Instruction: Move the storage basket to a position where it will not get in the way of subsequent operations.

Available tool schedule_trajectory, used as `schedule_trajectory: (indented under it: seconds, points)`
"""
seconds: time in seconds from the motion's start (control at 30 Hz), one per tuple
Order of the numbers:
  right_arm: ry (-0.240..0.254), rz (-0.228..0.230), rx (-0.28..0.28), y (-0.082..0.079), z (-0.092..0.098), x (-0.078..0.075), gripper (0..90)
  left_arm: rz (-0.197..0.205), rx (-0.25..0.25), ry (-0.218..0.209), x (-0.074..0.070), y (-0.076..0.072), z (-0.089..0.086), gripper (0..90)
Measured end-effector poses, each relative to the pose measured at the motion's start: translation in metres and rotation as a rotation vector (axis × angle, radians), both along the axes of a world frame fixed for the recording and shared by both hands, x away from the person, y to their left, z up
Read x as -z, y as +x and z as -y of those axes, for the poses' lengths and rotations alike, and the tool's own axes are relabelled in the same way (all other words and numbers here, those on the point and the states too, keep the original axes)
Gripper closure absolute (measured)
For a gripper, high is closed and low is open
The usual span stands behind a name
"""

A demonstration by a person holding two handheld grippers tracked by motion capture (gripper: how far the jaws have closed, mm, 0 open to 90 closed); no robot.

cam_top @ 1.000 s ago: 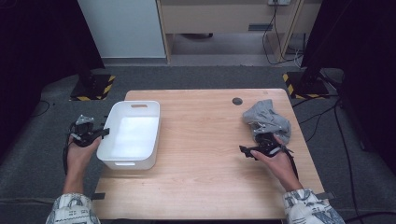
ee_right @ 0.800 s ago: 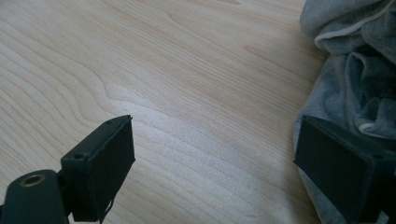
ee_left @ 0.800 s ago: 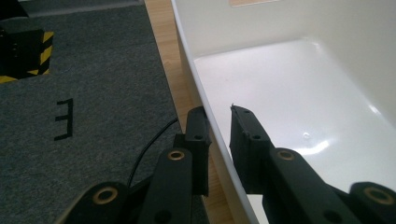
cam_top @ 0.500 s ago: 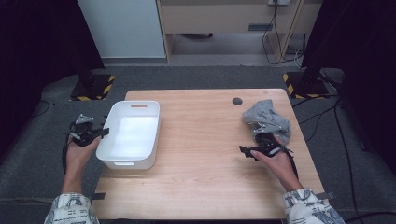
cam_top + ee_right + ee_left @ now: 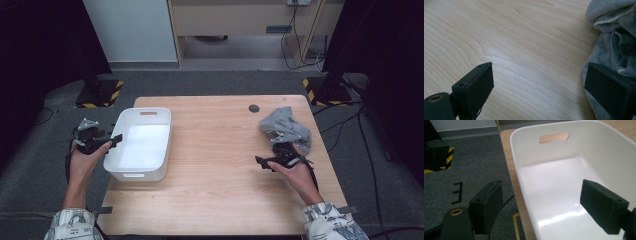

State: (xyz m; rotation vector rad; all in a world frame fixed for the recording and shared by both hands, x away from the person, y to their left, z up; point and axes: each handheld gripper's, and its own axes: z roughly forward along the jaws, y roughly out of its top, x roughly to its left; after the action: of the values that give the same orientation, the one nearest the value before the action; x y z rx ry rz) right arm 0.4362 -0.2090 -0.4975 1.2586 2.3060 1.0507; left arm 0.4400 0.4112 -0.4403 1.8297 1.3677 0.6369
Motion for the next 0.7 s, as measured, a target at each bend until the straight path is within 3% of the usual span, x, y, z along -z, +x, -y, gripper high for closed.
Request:
schedule_trajectory:
  seconds: [0.2, 0.47, 0.7]
  points:
    - [0.005, 0.003, -0.004, 0.0, 0.001, -0.001, 6.8, 0.015, 0.029, 0.011, -0.013, 0.003, 0.019, 8.0]
    - [0.022, 0.034, -0.041, -0.003, 0.002, -0.005, 6.3, 0.022, 0.058, 0.026, -0.024, 0.008, 0.045, 5.3]
    - [0.024, 0.028, -0.05, -0.004, 0.002, -0.007, 7.9, 0.034, 0.087, 0.051, -0.029, 0.014, 0.072, 2.8]
